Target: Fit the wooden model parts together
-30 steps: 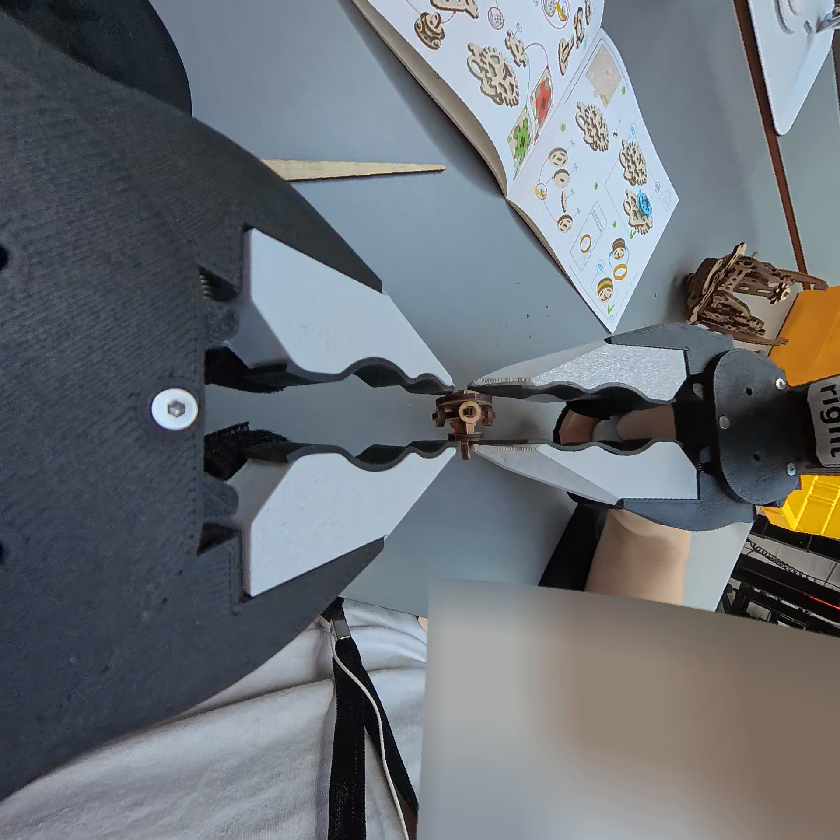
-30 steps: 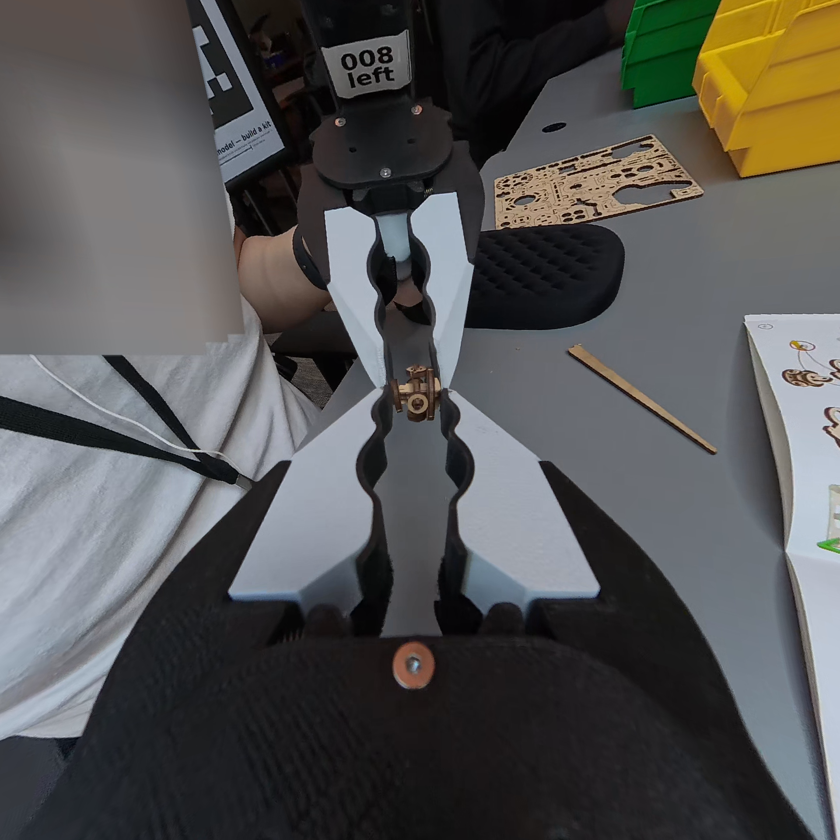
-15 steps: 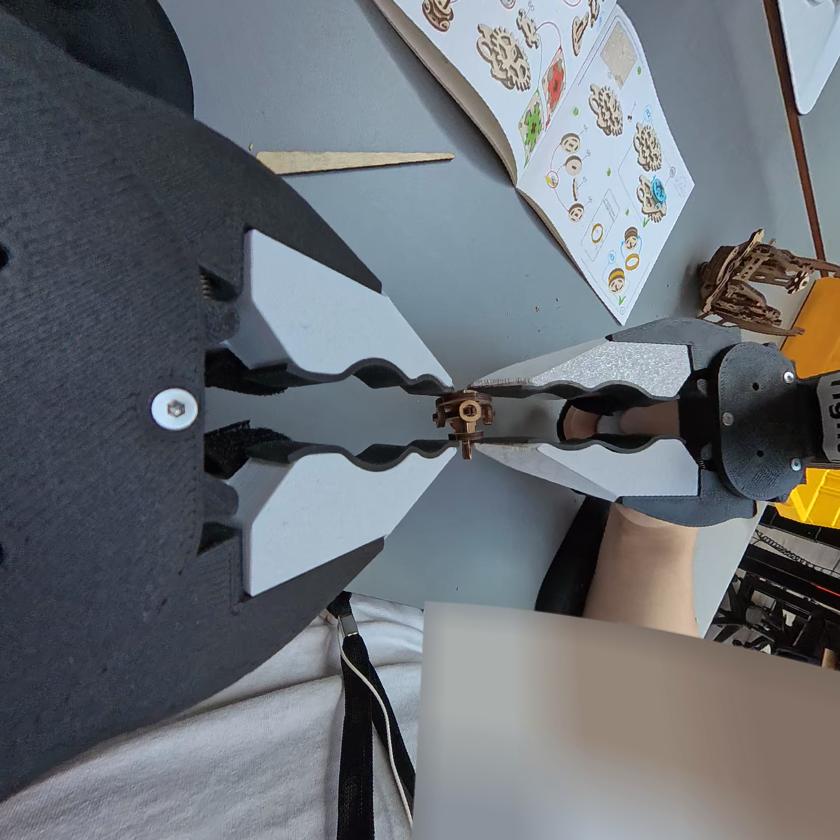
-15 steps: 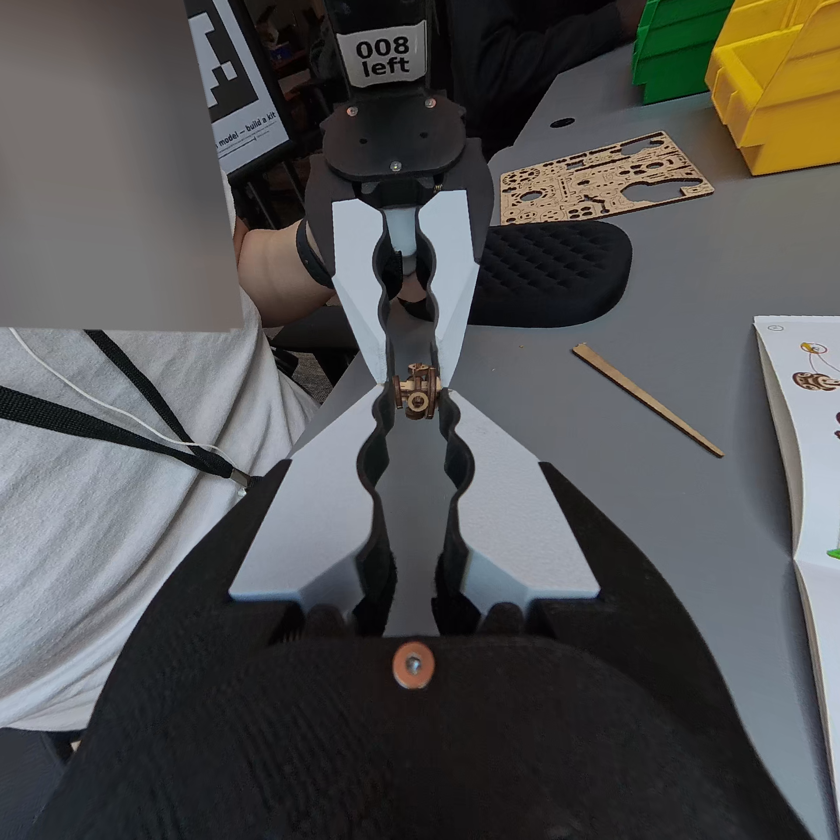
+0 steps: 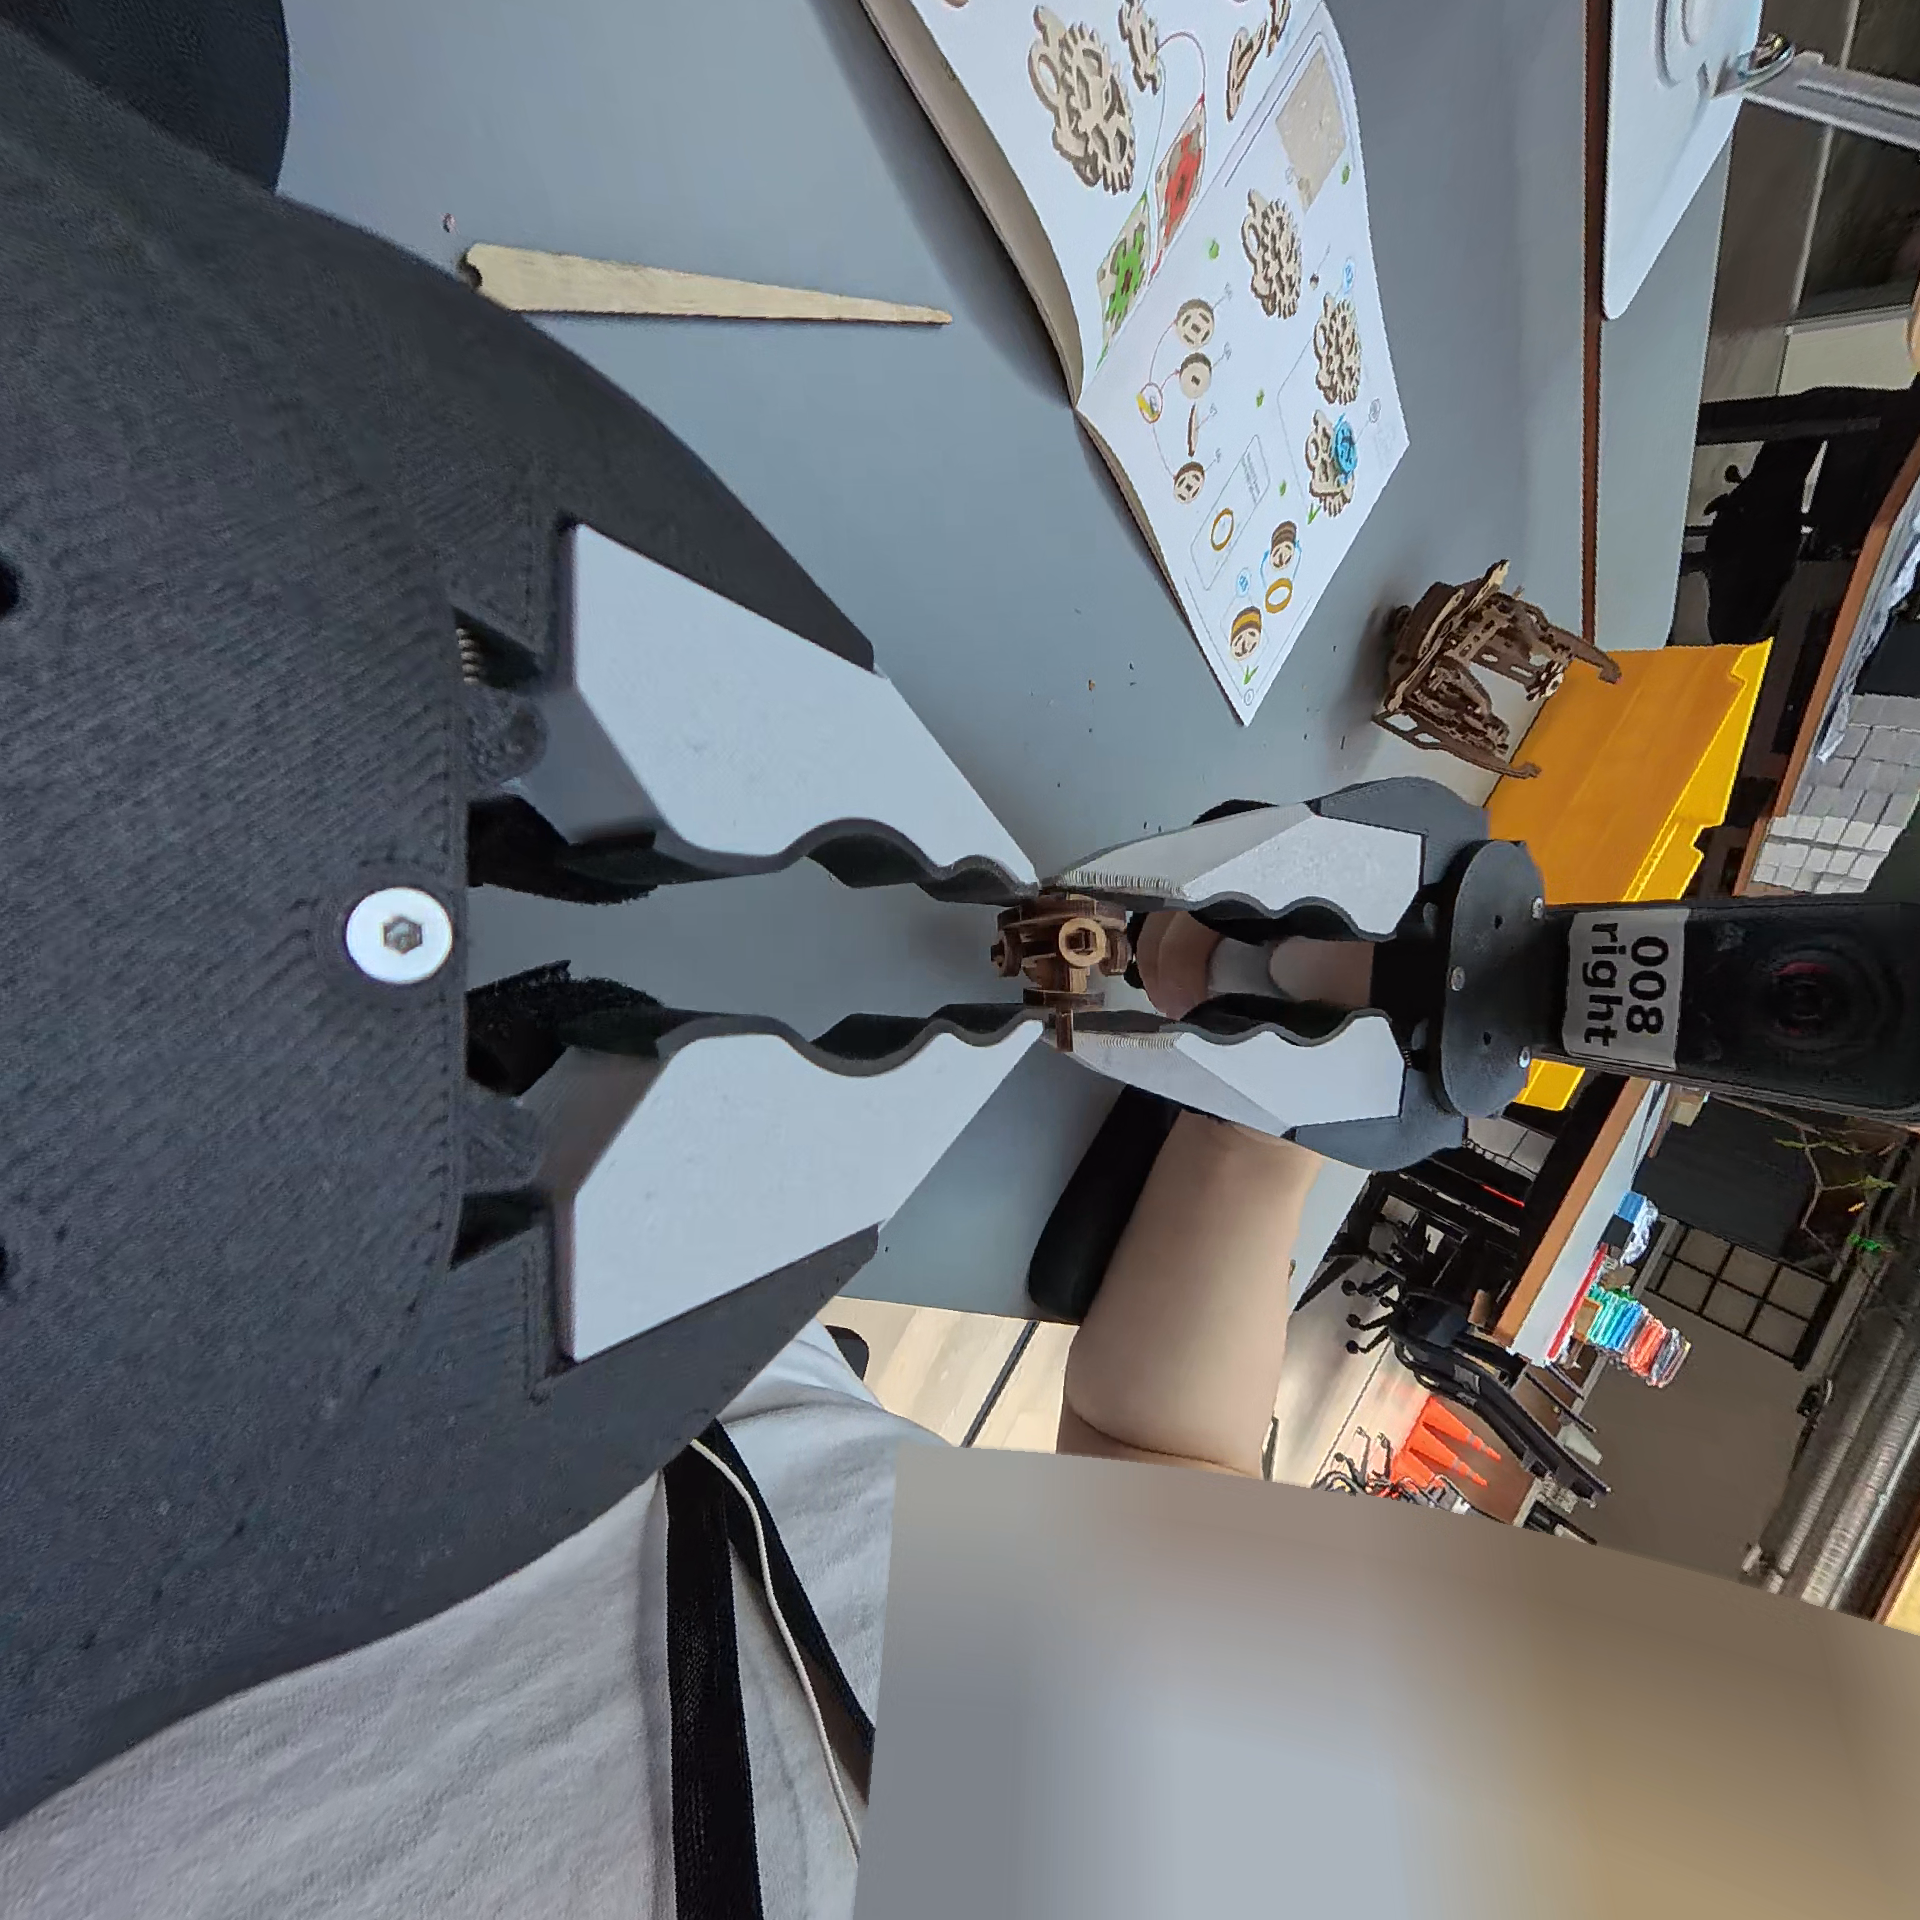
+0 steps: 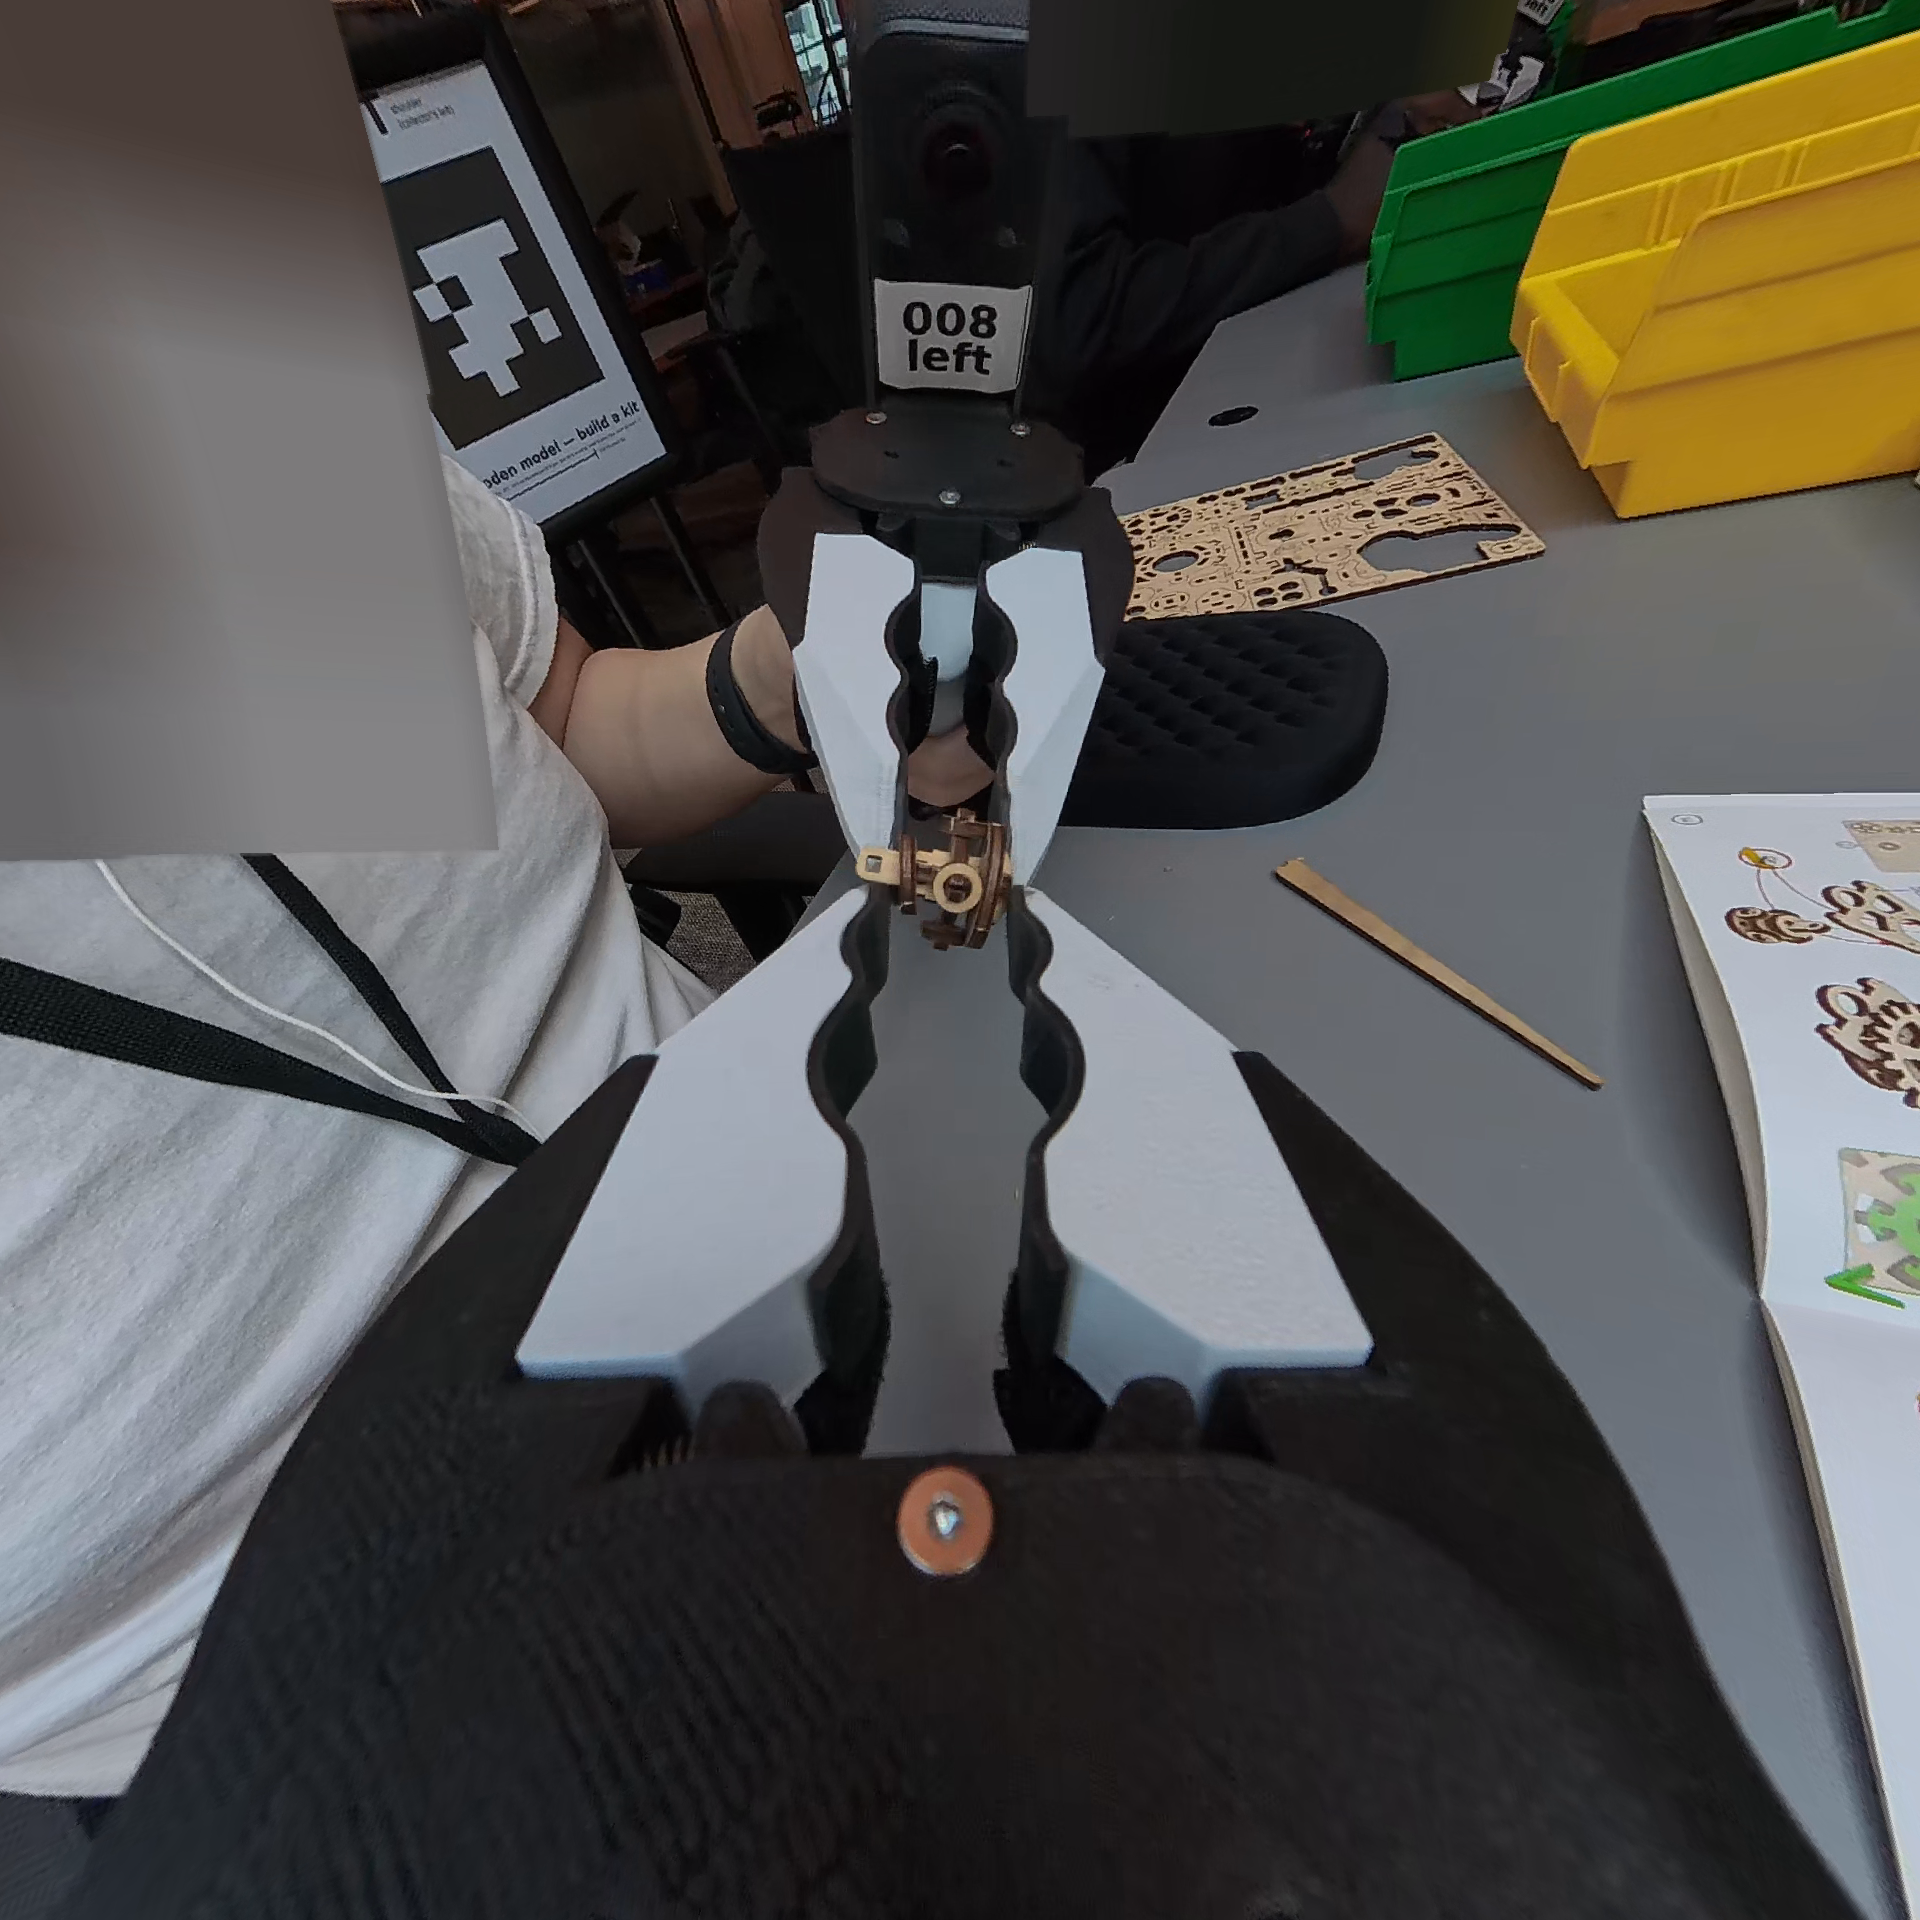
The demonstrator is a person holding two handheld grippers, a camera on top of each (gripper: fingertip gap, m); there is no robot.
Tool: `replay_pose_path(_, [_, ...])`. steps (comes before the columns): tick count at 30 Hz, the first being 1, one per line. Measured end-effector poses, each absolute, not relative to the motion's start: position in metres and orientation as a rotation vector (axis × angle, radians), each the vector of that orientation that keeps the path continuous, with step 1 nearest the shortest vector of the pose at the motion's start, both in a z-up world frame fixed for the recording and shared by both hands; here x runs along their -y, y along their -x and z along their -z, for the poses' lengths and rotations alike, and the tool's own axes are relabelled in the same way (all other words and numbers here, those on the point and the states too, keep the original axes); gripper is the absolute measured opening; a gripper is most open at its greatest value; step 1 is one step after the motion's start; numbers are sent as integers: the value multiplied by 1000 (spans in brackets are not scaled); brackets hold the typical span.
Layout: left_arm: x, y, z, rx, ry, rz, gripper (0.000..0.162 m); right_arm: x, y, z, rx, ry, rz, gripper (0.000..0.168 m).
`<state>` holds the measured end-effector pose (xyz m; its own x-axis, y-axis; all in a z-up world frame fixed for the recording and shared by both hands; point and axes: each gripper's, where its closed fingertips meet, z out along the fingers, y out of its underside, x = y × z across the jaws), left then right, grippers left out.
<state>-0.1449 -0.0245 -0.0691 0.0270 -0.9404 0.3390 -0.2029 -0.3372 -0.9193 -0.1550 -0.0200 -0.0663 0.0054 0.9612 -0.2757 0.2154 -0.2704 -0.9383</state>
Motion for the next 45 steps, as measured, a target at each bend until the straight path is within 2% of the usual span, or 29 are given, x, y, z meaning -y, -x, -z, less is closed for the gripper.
replay_pose_path(9, [23, 141, 70, -1155, 1630, 1415, 18, 16, 151, 68, 1220, 1598, -1331, 18])
replay_pose_path(12, [23, 144, 59, -1149, 1574, 1443, 24, 17, 149, 65, 1253, 1553, -1259, 18])
replay_pose_path(17, [26, 146, 56, -1247, 1487, 1311, 25, 23, 150, 60, 1336, 1470, -1130, 19])
replay_pose_path(22, [30, 143, 57, -1302, 1443, 1280, 19, 25, 150, 62, 1388, 1445, -1041, 19])
replay_pose_path(45, [44, 147, 51, -1429, 1217, 1025, 16, 38, 155, 54, 1501, 1207, -747, 18])
